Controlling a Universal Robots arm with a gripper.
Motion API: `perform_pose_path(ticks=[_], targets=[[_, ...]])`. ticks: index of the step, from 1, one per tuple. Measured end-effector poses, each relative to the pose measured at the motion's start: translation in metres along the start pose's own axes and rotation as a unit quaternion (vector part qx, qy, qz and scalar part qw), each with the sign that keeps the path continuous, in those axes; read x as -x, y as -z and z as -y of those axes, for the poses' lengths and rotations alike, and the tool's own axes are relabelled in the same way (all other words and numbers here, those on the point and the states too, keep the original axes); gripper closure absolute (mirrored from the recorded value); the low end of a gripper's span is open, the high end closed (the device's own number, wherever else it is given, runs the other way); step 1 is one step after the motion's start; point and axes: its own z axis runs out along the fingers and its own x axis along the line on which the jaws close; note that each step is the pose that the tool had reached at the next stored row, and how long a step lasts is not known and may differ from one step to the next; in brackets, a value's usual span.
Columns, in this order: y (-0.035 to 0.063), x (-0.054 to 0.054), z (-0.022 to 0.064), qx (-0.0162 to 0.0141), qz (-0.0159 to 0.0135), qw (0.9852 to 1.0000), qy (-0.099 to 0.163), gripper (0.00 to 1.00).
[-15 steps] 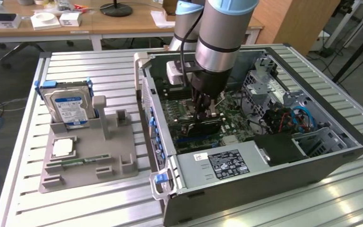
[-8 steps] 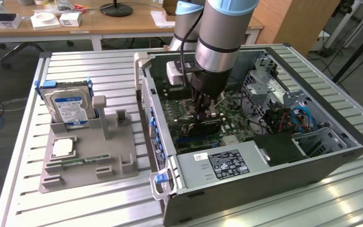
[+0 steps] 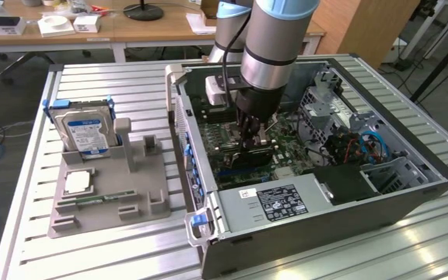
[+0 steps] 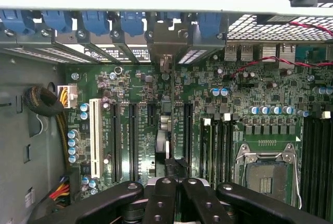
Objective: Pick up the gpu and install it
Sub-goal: 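Insert the gpu into the slot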
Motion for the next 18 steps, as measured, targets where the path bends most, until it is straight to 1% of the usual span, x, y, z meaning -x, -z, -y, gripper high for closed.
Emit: perform_pose_path(ticks=[18], targets=[[-0.0011, -0.0001, -0.0003, 0.0000, -0.0001, 1.0000, 0.000, 0.90]])
